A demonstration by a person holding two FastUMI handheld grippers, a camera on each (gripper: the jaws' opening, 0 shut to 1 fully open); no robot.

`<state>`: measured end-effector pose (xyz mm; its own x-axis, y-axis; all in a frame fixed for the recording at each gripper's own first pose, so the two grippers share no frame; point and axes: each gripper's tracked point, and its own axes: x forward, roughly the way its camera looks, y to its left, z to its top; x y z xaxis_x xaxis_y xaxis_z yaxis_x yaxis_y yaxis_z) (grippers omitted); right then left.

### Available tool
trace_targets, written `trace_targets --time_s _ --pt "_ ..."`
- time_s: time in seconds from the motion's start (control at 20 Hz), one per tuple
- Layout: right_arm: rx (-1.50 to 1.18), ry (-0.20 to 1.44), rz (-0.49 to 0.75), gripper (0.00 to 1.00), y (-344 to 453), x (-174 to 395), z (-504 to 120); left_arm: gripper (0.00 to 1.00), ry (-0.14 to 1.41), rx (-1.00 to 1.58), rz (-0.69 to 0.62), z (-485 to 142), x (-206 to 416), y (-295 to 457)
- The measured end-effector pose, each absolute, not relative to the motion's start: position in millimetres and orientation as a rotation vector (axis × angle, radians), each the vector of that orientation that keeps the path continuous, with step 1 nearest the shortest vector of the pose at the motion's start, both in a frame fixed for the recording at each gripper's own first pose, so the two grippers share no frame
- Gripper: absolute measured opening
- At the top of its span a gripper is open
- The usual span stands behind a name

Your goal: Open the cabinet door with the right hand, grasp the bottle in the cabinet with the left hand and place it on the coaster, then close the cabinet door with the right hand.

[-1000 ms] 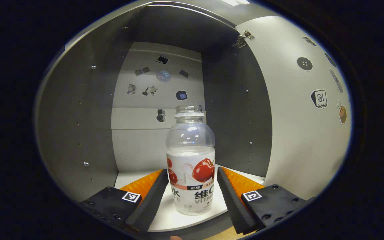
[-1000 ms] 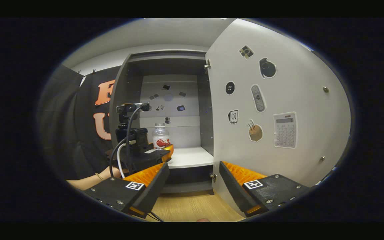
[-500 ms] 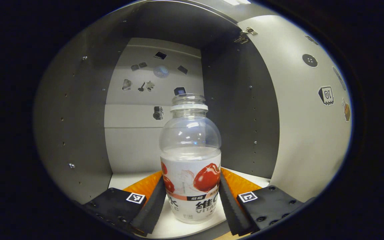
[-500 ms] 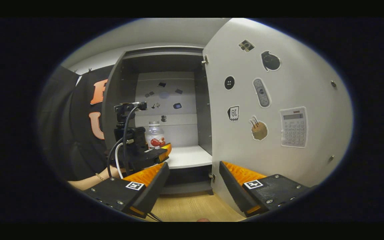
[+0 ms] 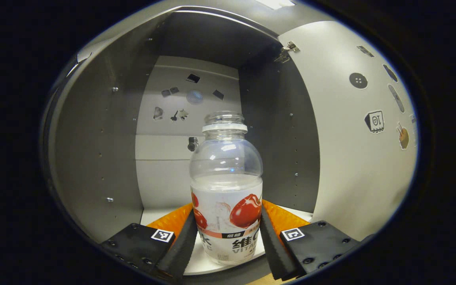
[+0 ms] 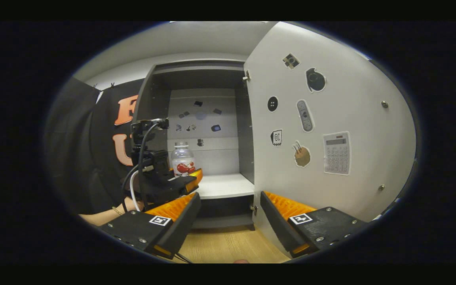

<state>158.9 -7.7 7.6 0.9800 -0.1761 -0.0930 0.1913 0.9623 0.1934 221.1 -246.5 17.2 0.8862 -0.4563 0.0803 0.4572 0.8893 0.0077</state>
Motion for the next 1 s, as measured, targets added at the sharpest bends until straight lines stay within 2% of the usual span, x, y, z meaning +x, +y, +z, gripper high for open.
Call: trace_targets --time_s 0.15,0.2,0.25,0.65,0.7,0.75,1.0 --pt "0.199 0.051 -0.14 0.93 -3.5 142.2 13.8 0.84 -0.105 0.001 -0.453 24.5 187.2 -236.8" --pt "0.2 0.045 -0.123 0.89 -1.4 135.8 15.2 0.84 -0.107 0.006 -0.441 26.5 174.9 -233.1" --pt "0.198 0.039 -0.107 0.93 0.5 128.8 16.3 0.84 -0.109 0.009 -0.432 27.7 161.6 -229.7" --pt "0.108 0.016 0.009 0.93 9.3 62.2 13.4 0.85 -0.062 0.041 -0.321 4.6 48.9 -190.2" --pt "0.101 0.012 0.025 0.89 11.1 54.8 14.5 0.85 -0.058 0.045 -0.303 0.3 36.6 -184.5" --pt "0.1 0.008 0.043 0.93 14.1 48.0 14.6 0.82 -0.059 0.042 -0.291 -4.0 26.2 -179.5" --pt "0.103 -0.001 0.085 0.93 28.2 39.2 13.0 0.84 -0.063 0.009 -0.242 -28.0 -8.7 -153.2"
